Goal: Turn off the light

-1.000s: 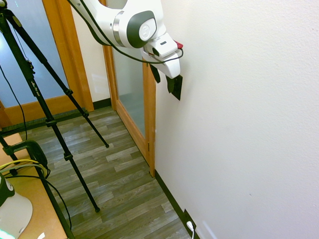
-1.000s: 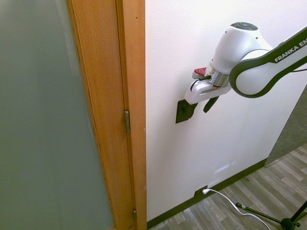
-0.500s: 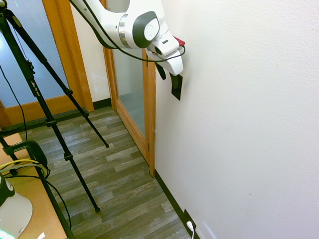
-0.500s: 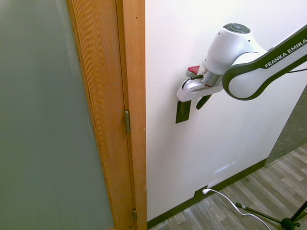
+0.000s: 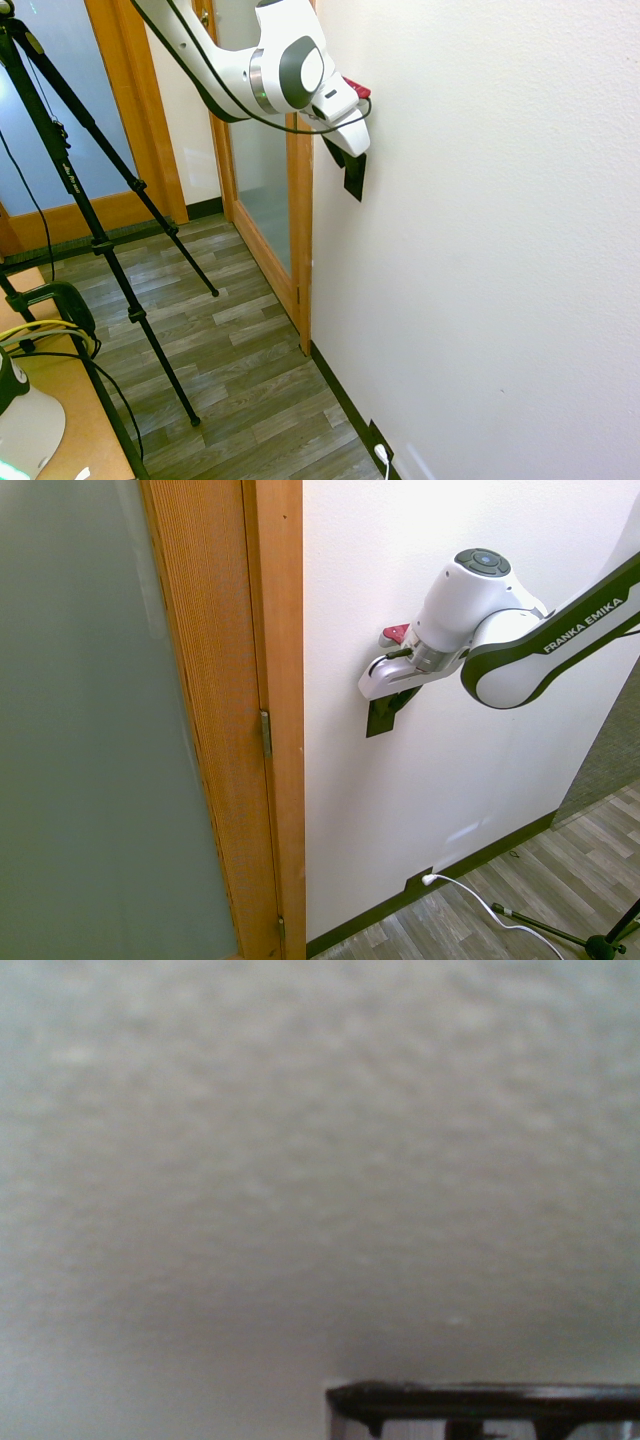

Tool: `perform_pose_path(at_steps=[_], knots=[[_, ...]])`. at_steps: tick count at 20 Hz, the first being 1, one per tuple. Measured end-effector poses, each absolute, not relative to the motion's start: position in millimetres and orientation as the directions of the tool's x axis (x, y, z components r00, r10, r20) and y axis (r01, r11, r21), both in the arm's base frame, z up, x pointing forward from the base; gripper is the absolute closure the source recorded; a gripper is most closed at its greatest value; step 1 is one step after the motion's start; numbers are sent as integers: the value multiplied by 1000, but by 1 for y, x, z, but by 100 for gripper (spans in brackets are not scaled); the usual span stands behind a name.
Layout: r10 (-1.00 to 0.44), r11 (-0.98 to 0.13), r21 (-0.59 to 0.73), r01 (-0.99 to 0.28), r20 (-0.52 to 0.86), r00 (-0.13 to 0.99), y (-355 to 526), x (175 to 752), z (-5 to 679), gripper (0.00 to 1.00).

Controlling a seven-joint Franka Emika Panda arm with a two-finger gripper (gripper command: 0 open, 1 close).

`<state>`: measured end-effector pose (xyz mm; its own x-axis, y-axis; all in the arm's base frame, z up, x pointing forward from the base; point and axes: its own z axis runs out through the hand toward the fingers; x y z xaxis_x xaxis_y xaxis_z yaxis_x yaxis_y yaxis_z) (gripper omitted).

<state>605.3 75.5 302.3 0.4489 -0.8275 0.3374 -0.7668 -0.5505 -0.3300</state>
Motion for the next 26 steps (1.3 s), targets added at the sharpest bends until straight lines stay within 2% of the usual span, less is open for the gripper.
perform_pose_path(at_steps=[21,22,26], knots=[[-830,-543,-326,-774,346,437,80,608,282,100],[-830,-543,-326,-774,346,437,80,608,282,0],[-830,-544,-330,-771,345,438,80,608,281,0]])
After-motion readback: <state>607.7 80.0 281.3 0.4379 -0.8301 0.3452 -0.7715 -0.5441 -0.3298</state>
